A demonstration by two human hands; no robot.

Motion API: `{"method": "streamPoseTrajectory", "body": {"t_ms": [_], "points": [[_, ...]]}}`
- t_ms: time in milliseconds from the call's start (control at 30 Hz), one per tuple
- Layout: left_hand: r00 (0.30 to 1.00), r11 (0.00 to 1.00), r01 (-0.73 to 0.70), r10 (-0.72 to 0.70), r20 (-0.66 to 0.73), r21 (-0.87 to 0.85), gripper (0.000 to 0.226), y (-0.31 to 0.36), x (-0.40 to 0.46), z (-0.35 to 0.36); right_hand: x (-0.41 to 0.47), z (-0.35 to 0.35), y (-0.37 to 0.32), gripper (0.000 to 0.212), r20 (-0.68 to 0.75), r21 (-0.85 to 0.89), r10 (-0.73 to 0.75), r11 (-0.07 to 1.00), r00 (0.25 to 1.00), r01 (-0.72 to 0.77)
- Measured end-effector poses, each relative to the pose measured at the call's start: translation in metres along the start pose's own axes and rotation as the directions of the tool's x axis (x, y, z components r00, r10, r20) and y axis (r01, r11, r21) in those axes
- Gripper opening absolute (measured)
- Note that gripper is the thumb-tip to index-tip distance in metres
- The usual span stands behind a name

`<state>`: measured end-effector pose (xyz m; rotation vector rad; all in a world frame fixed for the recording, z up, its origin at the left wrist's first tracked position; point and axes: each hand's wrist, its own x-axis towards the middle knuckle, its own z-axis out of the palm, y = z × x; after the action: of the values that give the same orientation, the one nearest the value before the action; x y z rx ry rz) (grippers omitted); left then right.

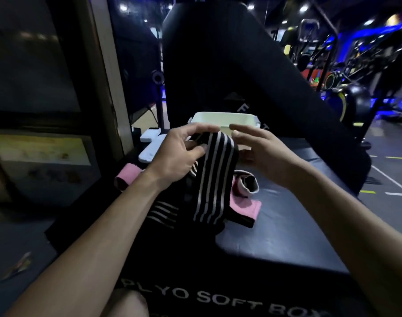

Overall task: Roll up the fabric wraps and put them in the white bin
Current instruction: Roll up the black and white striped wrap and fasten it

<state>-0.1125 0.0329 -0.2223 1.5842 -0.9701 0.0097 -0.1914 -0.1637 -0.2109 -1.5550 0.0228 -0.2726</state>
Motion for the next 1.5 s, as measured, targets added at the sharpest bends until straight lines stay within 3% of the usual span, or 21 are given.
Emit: {"method": "streamPoseTrajectory", "body": {"t_ms": [133,233,300,400,500,600,767,900,1067,1200,1267,1367,1433,1500], "points": [[0.997,0.992,-0.026,0.035,0.075,-0.126,0.040,0.030,-0.004,0.027,-0.027,-0.015,-0.013,0.027,0.082,0.130,0.075,0.988,0.994,-0.085],[0.991,0.971,-0.012,0.044,0.128,-0.237,0.039,0.043,-0.008,0.049,-0.043,-0.031,-0.022,0.039,-0.053,0.153,-0.023,0.988,0.998,0.031],[0.991,0.937,0.048,-0.002,0.133,-0.347,0.033,0.049,-0.011,0.064,-0.056,-0.043,-0.030,0.050,-0.152,0.123,-0.137,0.980,0.979,0.156],[0.984,0.829,0.174,-0.128,0.123,-0.531,0.027,0.054,-0.017,0.094,-0.074,-0.063,-0.035,0.061,-0.184,0.058,-0.240,0.965,0.953,0.255],[0.946,0.758,0.324,-0.249,0.208,-0.567,0.024,0.050,-0.026,0.128,-0.084,-0.080,-0.031,0.065,-0.212,0.037,-0.276,0.956,0.938,0.289],[0.897,0.765,0.426,-0.289,0.334,-0.483,0.030,0.030,-0.038,0.161,-0.088,-0.097,-0.023,0.065,-0.263,0.020,-0.282,0.955,0.923,0.297],[0.859,0.824,0.465,-0.331,0.391,-0.324,0.029,-0.019,-0.047,0.188,-0.082,-0.131,-0.003,0.068,-0.353,-0.024,-0.227,0.972,0.908,0.234],[0.843,0.815,0.481,-0.329,0.425,-0.324,0.013,-0.043,-0.038,0.194,-0.059,-0.165,0.023,0.072,-0.488,-0.071,-0.133,0.991,0.863,0.112],[0.874,0.821,0.442,-0.305,0.378,-0.361,0.017,-0.061,-0.004,0.202,-0.006,-0.195,0.033,0.069,-0.547,-0.114,0.027,0.988,0.837,-0.106],[0.930,0.860,0.354,-0.283,0.233,-0.367,0.022,-0.068,0.033,0.211,0.045,-0.218,0.012,0.078,-0.485,-0.075,-0.086,0.996,0.870,0.057],[0.937,0.900,0.332,-0.280,0.210,-0.281,0.034,-0.072,0.044,0.214,0.061,-0.223,0.018,0.073,-0.456,-0.072,-0.080,0.996,0.886,0.053],[0.914,0.933,0.356,-0.336,0.227,-0.055,0.027,-0.092,0.044,0.220,0.068,-0.226,0.062,0.052,-0.448,-0.195,0.077,0.964,0.891,-0.182],[0.878,0.930,0.346,-0.369,0.305,0.126,0.013,-0.100,0.037,0.221,0.064,-0.229,0.098,0.042,-0.417,-0.338,0.246,0.852,0.875,-0.400],[0.842,0.908,0.314,-0.402,0.361,0.278,0.043,-0.108,0.031,0.221,0.061,-0.232,0.122,0.035,-0.405,-0.469,0.353,0.712,0.843,-0.523]]}}
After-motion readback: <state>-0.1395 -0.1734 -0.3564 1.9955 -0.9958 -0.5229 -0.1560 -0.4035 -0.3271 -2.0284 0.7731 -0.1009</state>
